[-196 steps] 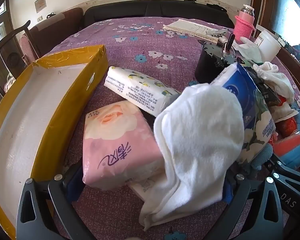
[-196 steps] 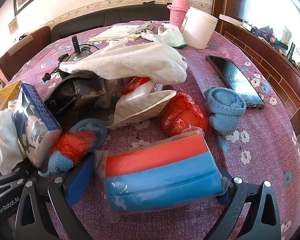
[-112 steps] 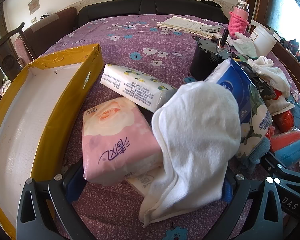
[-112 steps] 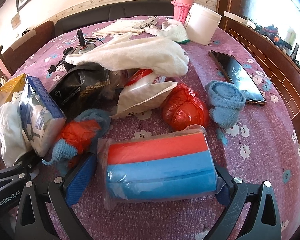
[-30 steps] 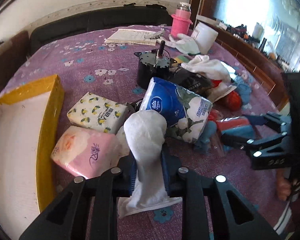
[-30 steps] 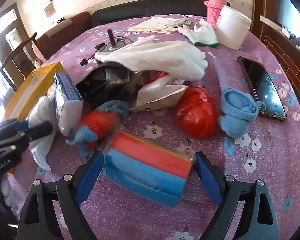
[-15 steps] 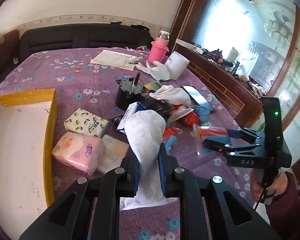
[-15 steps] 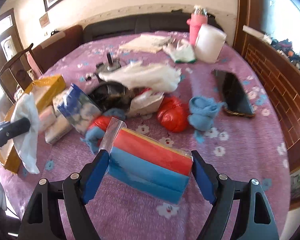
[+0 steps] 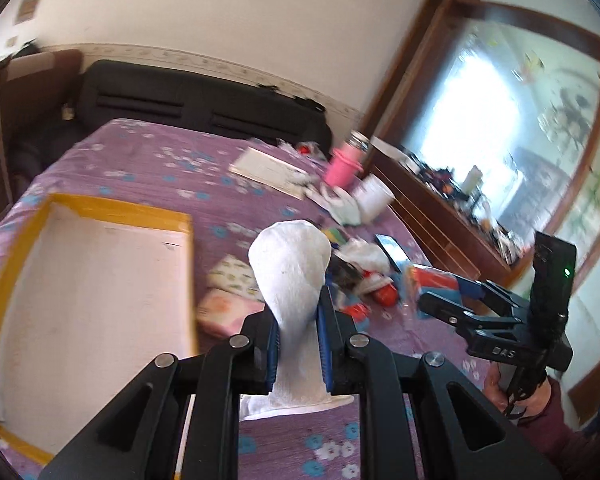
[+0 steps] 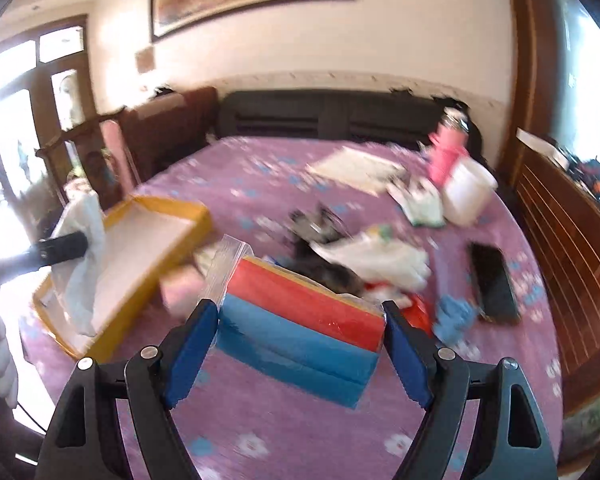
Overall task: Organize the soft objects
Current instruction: 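Carry cloth into yellow tray with left tool while right tool drops sponge pack there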
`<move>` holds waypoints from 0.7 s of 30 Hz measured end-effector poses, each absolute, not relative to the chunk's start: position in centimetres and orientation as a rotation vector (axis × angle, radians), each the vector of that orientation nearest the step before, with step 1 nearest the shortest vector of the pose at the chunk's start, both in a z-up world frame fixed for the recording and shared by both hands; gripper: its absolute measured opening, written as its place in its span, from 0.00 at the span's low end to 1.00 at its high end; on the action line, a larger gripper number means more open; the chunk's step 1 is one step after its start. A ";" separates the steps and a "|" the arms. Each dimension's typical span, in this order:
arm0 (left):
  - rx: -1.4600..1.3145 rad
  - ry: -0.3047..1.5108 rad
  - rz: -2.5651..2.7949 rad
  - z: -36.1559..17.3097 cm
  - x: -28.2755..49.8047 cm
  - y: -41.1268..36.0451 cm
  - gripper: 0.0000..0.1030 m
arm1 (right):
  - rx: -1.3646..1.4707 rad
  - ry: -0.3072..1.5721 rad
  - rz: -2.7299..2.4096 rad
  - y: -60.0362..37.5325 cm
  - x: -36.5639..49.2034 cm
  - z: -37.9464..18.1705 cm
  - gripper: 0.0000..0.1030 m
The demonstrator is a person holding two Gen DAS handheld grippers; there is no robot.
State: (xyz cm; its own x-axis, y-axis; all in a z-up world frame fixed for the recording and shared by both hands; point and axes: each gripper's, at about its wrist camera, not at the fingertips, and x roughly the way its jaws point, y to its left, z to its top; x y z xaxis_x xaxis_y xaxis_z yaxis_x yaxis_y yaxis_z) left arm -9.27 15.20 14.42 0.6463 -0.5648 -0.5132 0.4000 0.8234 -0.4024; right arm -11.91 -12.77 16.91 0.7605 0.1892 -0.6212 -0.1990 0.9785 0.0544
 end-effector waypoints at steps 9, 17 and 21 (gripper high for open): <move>-0.299 0.695 -0.388 14.3 -4.9 22.2 0.15 | -0.058 0.683 0.420 -4.6 -7.6 17.7 0.83; -0.395 0.856 -0.318 9.4 3.9 25.5 0.15 | -0.174 0.743 0.524 4.4 -1.4 15.1 0.83; -0.448 0.916 -0.290 7.0 7.7 26.3 0.15 | -0.261 0.762 0.531 7.9 1.2 12.9 0.83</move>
